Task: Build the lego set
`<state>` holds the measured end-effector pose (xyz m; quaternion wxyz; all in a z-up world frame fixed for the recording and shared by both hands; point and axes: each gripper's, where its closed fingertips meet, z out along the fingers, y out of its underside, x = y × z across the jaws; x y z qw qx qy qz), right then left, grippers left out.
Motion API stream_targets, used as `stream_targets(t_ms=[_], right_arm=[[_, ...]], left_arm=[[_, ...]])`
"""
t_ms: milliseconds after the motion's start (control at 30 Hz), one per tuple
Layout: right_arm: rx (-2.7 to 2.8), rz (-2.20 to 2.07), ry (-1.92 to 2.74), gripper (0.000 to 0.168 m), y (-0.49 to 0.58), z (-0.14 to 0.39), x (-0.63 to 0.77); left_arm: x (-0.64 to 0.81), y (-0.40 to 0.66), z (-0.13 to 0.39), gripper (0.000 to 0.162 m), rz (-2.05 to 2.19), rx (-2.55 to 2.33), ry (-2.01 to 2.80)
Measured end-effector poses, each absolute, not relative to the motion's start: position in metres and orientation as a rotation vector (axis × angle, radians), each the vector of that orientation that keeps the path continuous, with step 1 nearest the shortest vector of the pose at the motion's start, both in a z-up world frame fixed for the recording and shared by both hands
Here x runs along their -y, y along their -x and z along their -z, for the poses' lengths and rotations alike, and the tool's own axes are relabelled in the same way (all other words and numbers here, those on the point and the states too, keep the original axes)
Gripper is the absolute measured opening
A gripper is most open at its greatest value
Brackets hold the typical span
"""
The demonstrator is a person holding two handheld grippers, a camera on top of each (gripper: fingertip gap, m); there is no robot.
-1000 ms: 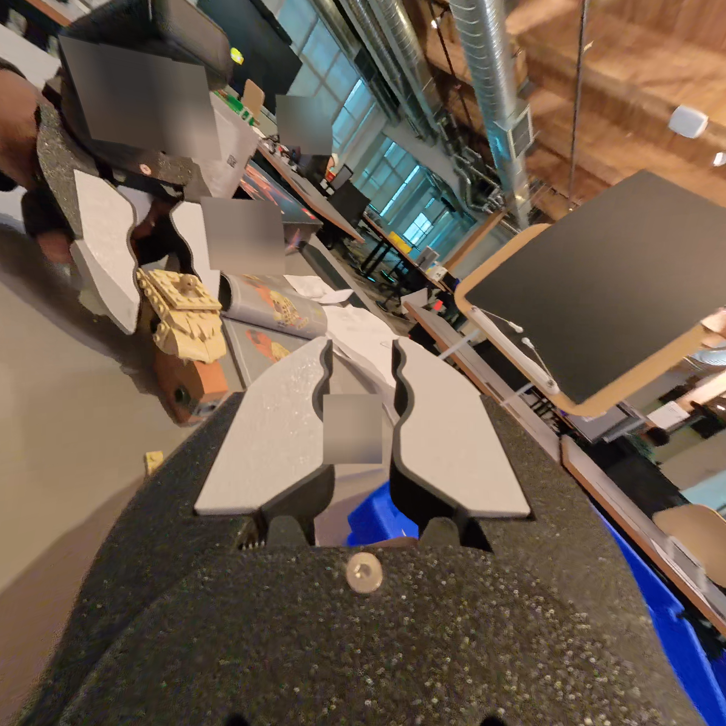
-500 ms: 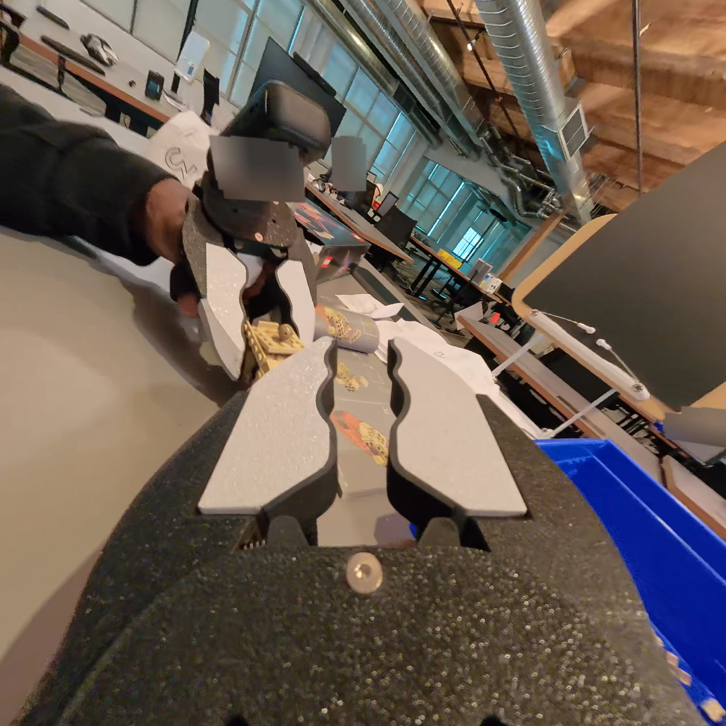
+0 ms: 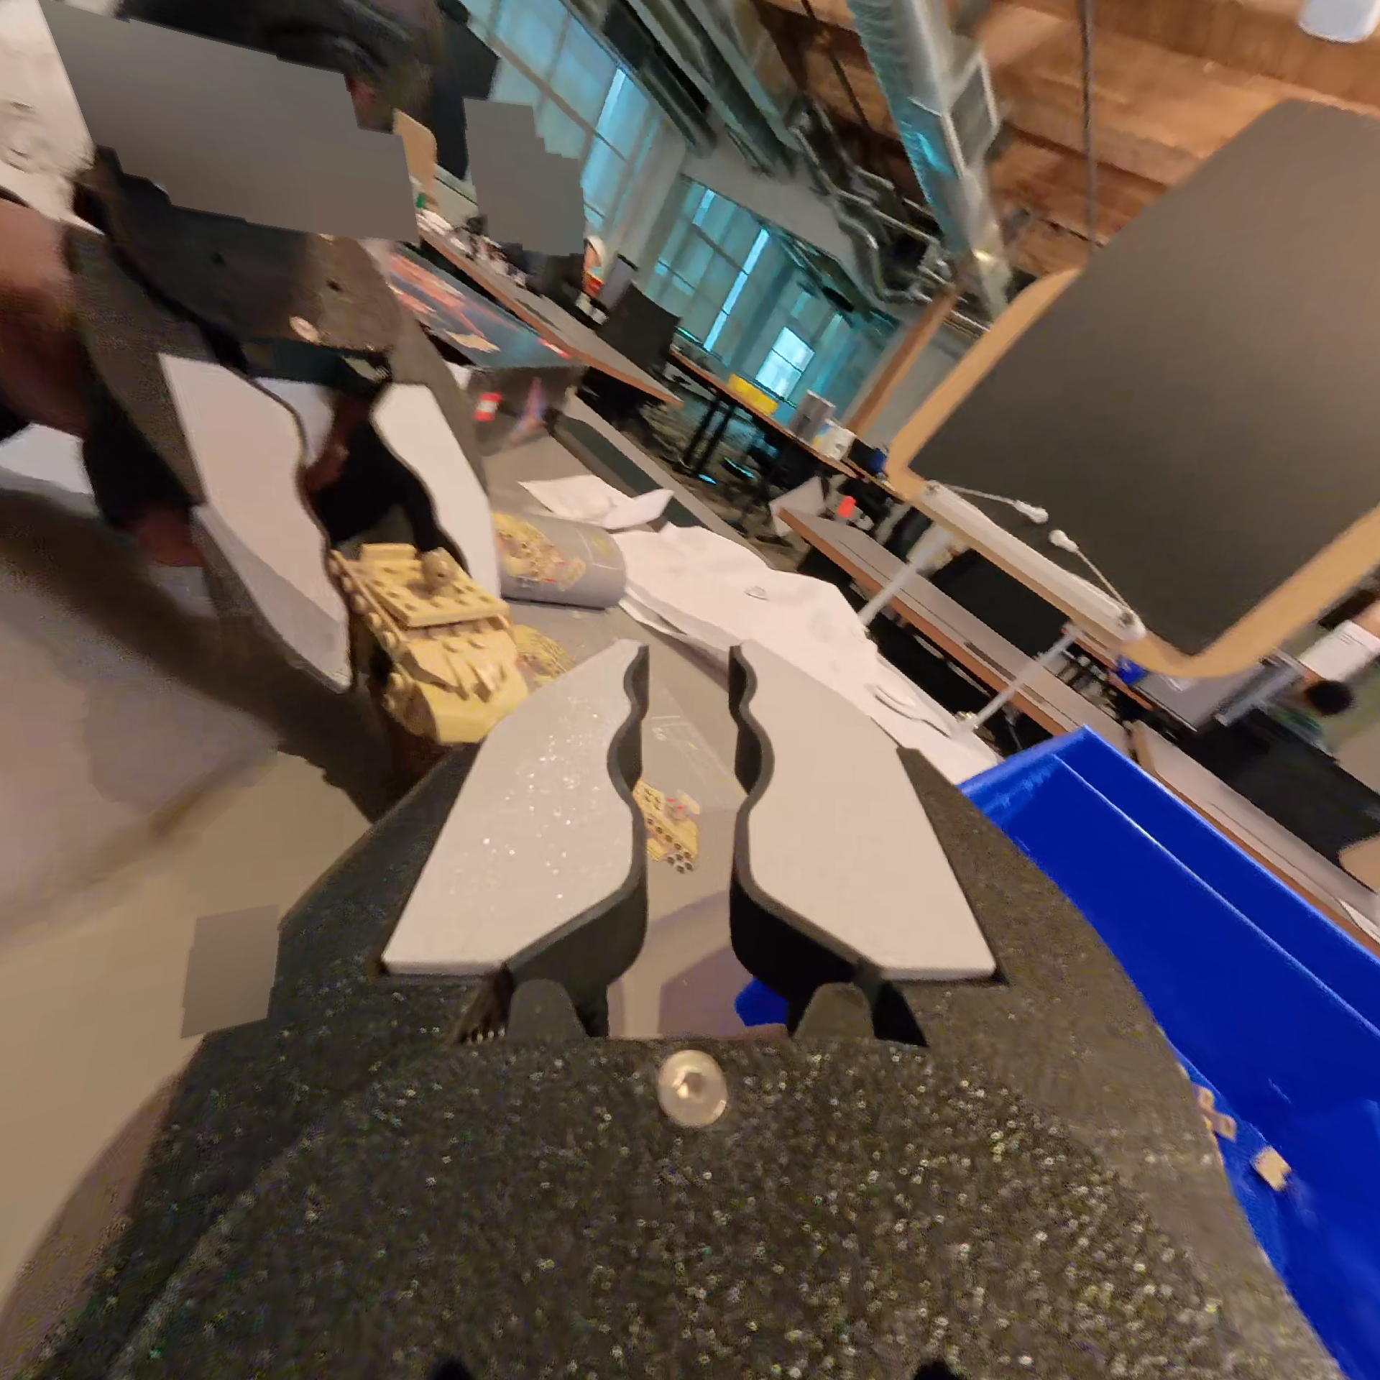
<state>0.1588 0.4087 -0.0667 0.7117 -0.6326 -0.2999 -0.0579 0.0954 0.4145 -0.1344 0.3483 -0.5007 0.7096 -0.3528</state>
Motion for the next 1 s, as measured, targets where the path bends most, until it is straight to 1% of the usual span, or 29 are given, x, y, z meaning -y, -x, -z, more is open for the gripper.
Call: stream_targets(t_ms=[133, 367, 533, 733, 1000], right_arm=[[0.616, 0.182, 1.451, 0.020, -0.168, 0.071, -0.416], [0.699, 0.252, 1.380, 0.018, -0.163, 0.067, -0.400], [0.695, 0.178, 1.361, 0.018, -0.161, 0.060, -0.385], [0.801, 0.328, 1.313, 0.017, -0.147, 0.068, -0.382], [0.784, 0.263, 1.368, 0.017, -0.147, 0.073, -0.384]], left_arm=[[-0.416, -0.094, 0.130, 0.044, 0.977, -1.813, 1.313], [-0.409, -0.091, 0.131, 0.045, 0.912, -1.833, 1.262], [-0.398, -0.087, 0.132, 0.045, 0.885, -1.852, 1.223], [-0.390, -0.081, 0.131, 0.045, 0.869, -1.848, 1.197], [-0.388, -0.078, 0.132, 0.045, 0.920, -1.851, 1.249]])
